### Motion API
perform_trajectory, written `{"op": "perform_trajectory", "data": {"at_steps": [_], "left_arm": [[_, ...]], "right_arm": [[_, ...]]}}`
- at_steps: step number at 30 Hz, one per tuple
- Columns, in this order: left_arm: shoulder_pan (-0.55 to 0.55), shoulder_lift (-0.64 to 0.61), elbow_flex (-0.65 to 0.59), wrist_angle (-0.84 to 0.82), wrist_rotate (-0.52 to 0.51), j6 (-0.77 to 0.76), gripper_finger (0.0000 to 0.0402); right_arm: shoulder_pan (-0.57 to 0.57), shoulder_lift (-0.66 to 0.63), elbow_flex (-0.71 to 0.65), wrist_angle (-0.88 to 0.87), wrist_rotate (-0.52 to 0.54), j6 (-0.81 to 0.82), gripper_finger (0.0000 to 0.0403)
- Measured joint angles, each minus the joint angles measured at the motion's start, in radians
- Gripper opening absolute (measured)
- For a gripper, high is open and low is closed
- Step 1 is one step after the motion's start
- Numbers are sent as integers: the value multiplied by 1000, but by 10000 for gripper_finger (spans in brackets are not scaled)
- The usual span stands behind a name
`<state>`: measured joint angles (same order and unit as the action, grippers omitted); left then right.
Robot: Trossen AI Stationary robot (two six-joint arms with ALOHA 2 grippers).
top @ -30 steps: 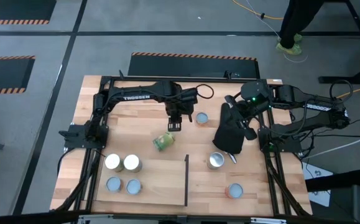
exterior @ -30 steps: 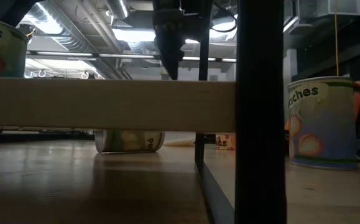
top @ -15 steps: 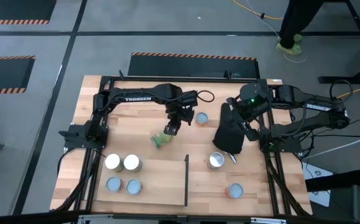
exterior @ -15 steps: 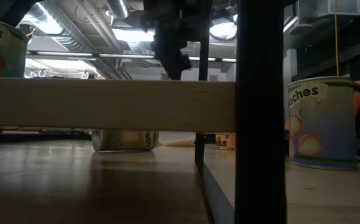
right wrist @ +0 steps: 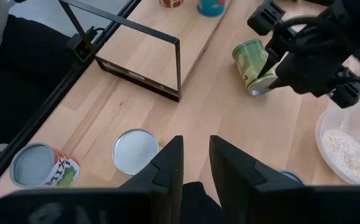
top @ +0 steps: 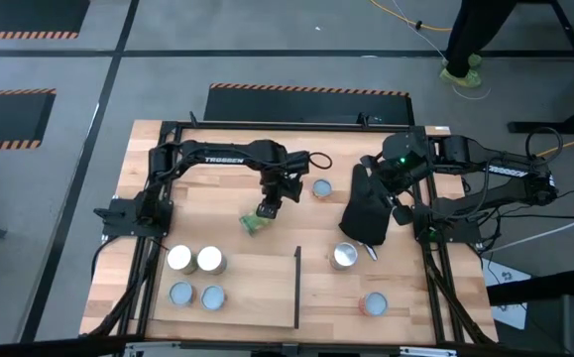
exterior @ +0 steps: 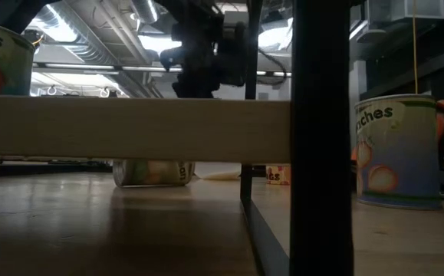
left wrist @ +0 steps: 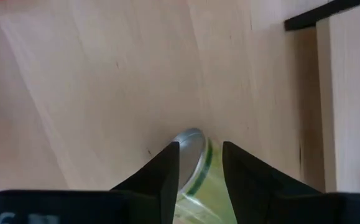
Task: Pick and place cans onto a shelf
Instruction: Put the green canned pear on the shelf
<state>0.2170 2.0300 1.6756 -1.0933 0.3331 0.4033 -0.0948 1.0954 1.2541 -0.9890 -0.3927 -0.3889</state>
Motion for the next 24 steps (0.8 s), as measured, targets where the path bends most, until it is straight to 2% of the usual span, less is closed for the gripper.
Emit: {"op": "perform_trajectory", "data": {"at_steps": [8, 24], "left_arm": [[20, 0, -103, 63, 85, -1, 112], [20, 0, -173, 40, 103, -35, 110]], "right_arm": [[0, 0, 0, 0, 0, 0, 83], [0, 0, 0, 2, 0, 1, 83]]}}
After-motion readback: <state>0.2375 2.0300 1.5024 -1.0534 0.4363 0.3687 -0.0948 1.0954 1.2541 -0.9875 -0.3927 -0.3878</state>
